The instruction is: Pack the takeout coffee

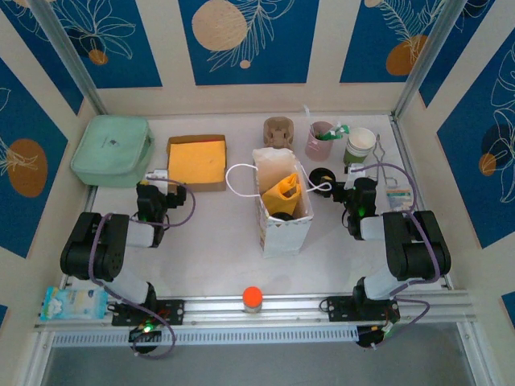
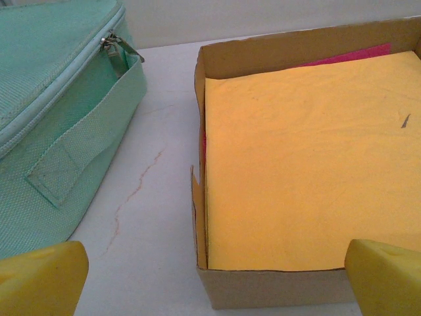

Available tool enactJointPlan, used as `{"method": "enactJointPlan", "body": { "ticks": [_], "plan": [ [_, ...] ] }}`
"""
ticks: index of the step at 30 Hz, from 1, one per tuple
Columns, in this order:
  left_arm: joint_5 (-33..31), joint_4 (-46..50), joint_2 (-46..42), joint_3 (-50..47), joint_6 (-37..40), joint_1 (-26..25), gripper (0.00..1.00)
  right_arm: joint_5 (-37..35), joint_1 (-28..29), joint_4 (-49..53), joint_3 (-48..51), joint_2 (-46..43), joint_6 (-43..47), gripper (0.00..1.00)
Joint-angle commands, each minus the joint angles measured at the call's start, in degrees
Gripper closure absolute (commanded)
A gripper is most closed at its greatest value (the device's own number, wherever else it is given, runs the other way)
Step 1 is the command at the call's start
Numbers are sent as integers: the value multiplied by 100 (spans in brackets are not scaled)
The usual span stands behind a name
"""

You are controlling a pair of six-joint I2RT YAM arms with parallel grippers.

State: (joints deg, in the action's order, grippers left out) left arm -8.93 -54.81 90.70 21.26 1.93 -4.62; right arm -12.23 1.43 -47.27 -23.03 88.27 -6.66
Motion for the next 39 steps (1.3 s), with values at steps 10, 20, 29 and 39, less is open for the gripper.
{"method": "enactJointPlan", "body": {
  "ticks": [10,20,29,39],
  "plan": [
    [137,-39,-97,-34,-18,14,0,-95,15,-81,9,-99,-64,1],
    [137,-39,-97,-38,-18,14,0,-89,15,-60,1,-95,-60,1],
    [550,84,-98,19,113,15,0,-8,-11,-59,0,-99,-64,1],
    [541,75,-96,19,123,14,0,-43,6,-72,0,-99,-46,1]
  ]
}}
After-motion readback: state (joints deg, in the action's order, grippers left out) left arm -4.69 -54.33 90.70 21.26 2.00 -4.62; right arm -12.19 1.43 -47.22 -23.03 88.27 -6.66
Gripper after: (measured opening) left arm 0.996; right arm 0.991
